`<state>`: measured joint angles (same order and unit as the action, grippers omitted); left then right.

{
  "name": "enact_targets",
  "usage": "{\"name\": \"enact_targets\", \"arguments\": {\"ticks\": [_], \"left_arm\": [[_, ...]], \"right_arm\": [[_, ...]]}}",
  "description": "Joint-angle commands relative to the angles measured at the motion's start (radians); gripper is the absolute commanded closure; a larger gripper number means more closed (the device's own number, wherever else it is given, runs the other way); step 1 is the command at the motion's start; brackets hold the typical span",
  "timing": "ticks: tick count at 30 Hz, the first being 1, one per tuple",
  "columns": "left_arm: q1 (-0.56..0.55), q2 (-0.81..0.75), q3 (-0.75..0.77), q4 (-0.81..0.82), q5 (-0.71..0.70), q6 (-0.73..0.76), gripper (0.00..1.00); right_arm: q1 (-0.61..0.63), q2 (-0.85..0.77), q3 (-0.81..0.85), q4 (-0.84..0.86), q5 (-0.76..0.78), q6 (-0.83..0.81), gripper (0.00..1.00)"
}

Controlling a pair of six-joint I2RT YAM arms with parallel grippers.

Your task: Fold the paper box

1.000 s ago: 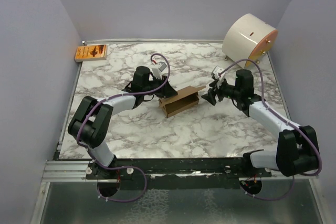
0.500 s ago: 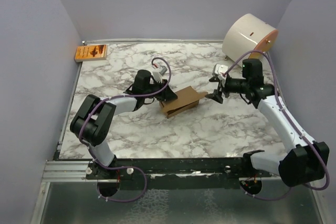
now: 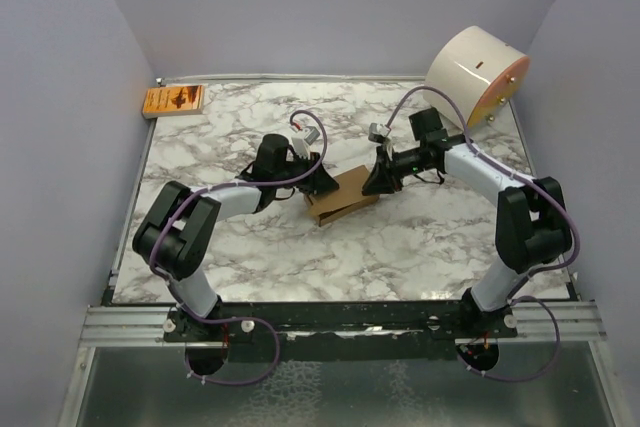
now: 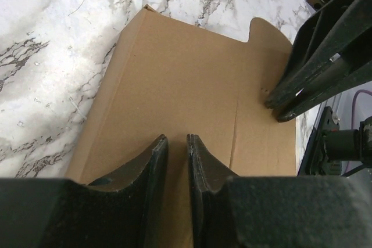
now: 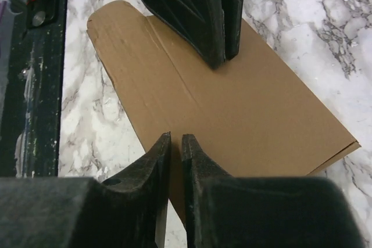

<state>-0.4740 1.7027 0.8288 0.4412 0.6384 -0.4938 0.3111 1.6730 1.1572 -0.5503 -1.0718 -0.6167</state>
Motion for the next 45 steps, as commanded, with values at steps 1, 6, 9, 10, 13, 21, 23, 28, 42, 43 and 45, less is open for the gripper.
{"name": "enact_targets", "arguments": {"ticks": [1, 6, 9, 10, 13, 21, 23, 28, 42, 43, 45], "left_arm": [[-0.011, -0.043, 0.009, -0.076, -0.028, 0.007, 0.75], [-0.005, -0.114, 0.011, -0.061, -0.083, -0.031, 0.71], [0.001, -0.199, -0.010, -0.081, -0.153, -0.033, 0.69], [0.005, -0.232, -0.023, -0.093, -0.186, -0.030, 0.70], [0.016, -0.372, -0.099, -0.132, -0.298, -0.025, 0.73], [0.021, -0.657, -0.450, -0.173, -0.381, -0.158, 1.00], [0.018, -0.680, -0.563, -0.049, -0.313, -0.245, 1.00], [-0.033, -0.621, -0.756, 0.362, -0.259, -0.436, 1.00], [-0.054, -0.440, -0.684, 0.590, -0.430, -0.507, 1.00], [-0.054, -0.413, -0.677, 0.618, -0.427, -0.514, 1.00], [-0.054, -0.359, -0.669, 0.677, -0.413, -0.533, 1.00]], "right_arm": [[-0.001, -0.026, 0.009, -0.031, -0.106, -0.003, 0.82], [-0.001, -0.017, 0.019, -0.039, -0.111, -0.006, 0.75], [-0.001, -0.012, 0.036, -0.050, -0.125, -0.008, 0.70], [-0.001, -0.010, 0.043, -0.054, -0.127, -0.009, 0.69], [-0.001, -0.009, 0.059, -0.060, -0.125, -0.001, 0.68], [-0.002, -0.002, 0.055, 0.005, -0.078, 0.094, 0.66], [-0.001, 0.007, 0.057, 0.020, -0.059, 0.114, 0.66], [-0.001, 0.024, 0.048, 0.047, -0.015, 0.145, 0.66], [0.000, 0.059, 0.033, 0.049, -0.010, 0.145, 0.66], [0.000, 0.061, 0.033, 0.049, -0.010, 0.145, 0.66], [0.003, 0.063, 0.033, 0.046, -0.008, 0.142, 0.66]]}}
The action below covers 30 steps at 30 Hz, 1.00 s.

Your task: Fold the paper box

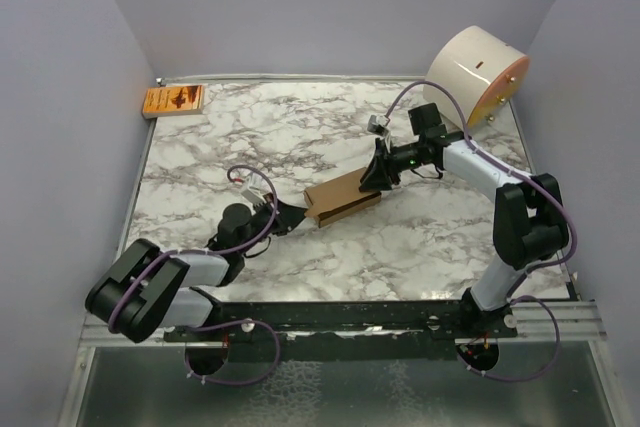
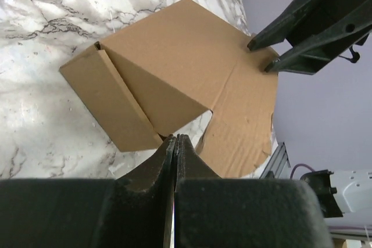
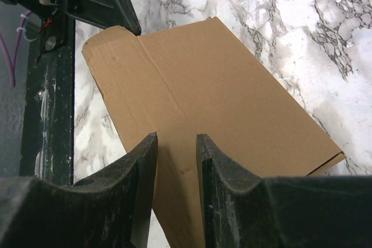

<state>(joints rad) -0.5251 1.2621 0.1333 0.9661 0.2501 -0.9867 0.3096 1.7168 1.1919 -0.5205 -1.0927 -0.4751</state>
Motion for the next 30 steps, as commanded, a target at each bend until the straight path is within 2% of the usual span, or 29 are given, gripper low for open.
{"name": "enact_targets", "arguments": {"ticks": [1, 7, 15, 30], "left_arm": [[-0.003, 0.109, 0.031, 0.182, -0.020, -0.049, 1.00], [-0.005, 0.249, 0.068, 0.292, -0.006, -0.075, 1.00], [-0.008, 0.356, 0.133, 0.324, 0.026, -0.073, 1.00], [-0.009, 0.419, 0.186, 0.203, 0.100, -0.044, 1.00]], "right_arm": [[0.007, 0.021, -0.002, 0.014, 0.014, -0.001, 0.66], [0.021, 0.034, -0.002, 0.001, 0.021, -0.011, 0.67], [0.031, 0.045, -0.004, -0.009, 0.030, -0.019, 0.67], [0.032, 0.058, -0.002, -0.013, 0.038, -0.018, 0.67]]}}
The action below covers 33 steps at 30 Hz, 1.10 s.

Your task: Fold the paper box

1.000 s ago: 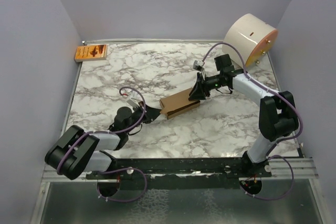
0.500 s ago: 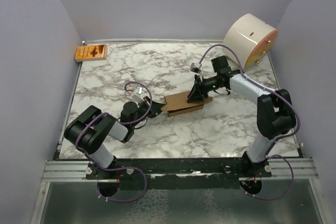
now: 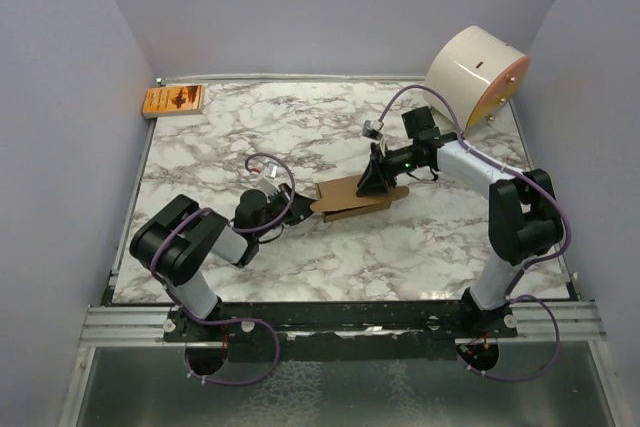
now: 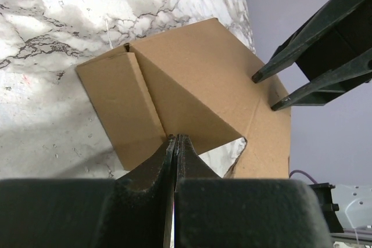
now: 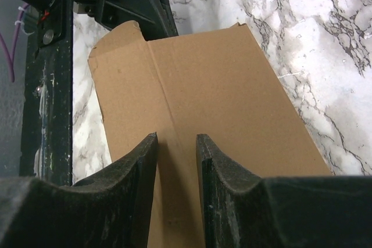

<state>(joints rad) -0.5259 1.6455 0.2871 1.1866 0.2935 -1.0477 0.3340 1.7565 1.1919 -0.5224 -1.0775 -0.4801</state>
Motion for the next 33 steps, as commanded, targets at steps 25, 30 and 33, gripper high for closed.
{"name": "enact_targets", "arguments": {"ticks": [25, 30, 33], "left_arm": [[0.001, -0.003, -0.003, -0.085, 0.048, 0.042, 1.00], [0.018, -0.065, -0.042, -0.181, 0.034, 0.054, 1.00], [0.029, -0.146, -0.086, -0.290, -0.021, 0.068, 1.00]], "right_arm": [[-0.067, -0.002, -0.012, -0.063, -0.012, -0.042, 0.63], [-0.064, 0.057, -0.002, -0.100, 0.037, -0.068, 0.68], [-0.064, 0.058, -0.005, -0.091, 0.065, -0.062, 0.68]]}}
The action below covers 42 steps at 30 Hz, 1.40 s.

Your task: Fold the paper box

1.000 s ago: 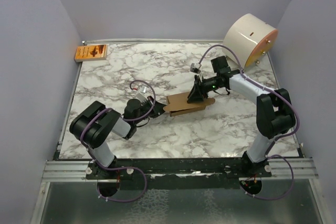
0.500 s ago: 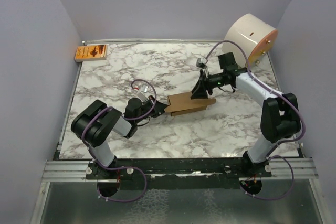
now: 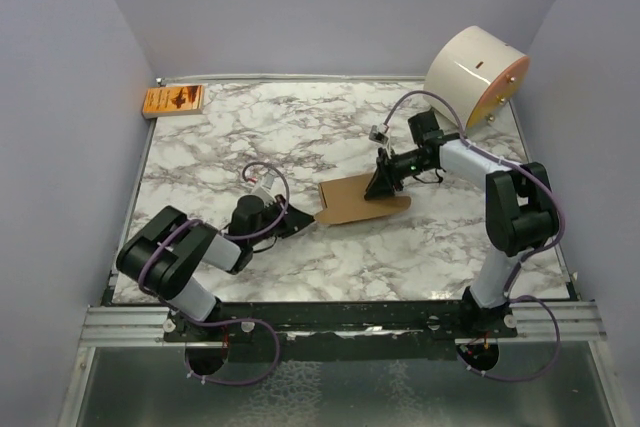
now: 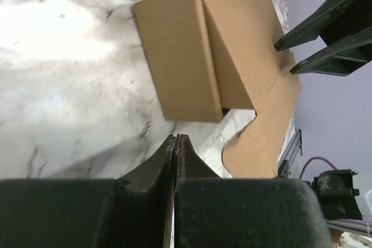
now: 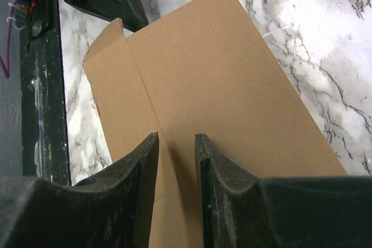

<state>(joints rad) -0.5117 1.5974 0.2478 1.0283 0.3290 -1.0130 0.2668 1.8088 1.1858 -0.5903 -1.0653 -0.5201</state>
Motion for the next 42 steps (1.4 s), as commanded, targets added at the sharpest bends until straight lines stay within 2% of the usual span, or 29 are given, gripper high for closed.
{"name": "enact_targets", "arguments": {"ticks": [1, 6, 8, 10, 17, 22, 30, 37, 41, 42], "left_arm": [[0.019, -0.144, -0.070, -0.153, -0.086, 0.033, 1.00], [0.031, -0.460, -0.110, -0.388, -0.249, 0.084, 0.97], [0.032, -0.554, -0.082, -0.443, -0.258, 0.121, 0.89], [0.032, -0.594, -0.041, -0.451, -0.217, 0.157, 0.86], [0.000, -0.368, 0.116, -0.320, 0.004, 0.171, 0.85], [-0.053, -0.215, 0.189, -0.290, 0.028, 0.187, 0.85], [-0.062, -0.070, 0.233, -0.306, 0.015, 0.224, 0.85], [-0.062, -0.086, 0.226, -0.294, -0.018, 0.230, 0.84], [-0.061, -0.193, 0.195, -0.298, -0.080, 0.261, 0.80], [-0.060, -0.227, 0.183, -0.303, -0.105, 0.271, 0.77]], "right_arm": [[0.003, 0.007, 0.000, -0.021, 0.061, -0.020, 0.68], [0.006, 0.039, 0.002, -0.024, 0.087, -0.026, 0.69], [0.010, 0.052, 0.006, -0.027, 0.098, -0.029, 0.69], [0.014, 0.059, 0.008, -0.028, 0.107, -0.030, 0.69], [0.020, 0.073, 0.006, -0.020, 0.138, -0.026, 0.69], [0.019, 0.045, 0.014, -0.034, 0.074, -0.039, 0.67], [-0.001, -0.053, 0.007, -0.064, -0.095, -0.082, 0.62], [-0.094, -0.090, -0.051, 0.036, -0.047, 0.016, 0.58], [-0.134, -0.122, -0.101, 0.128, 0.047, 0.088, 0.46], [-0.138, -0.124, -0.110, 0.146, 0.069, 0.105, 0.43]]}}
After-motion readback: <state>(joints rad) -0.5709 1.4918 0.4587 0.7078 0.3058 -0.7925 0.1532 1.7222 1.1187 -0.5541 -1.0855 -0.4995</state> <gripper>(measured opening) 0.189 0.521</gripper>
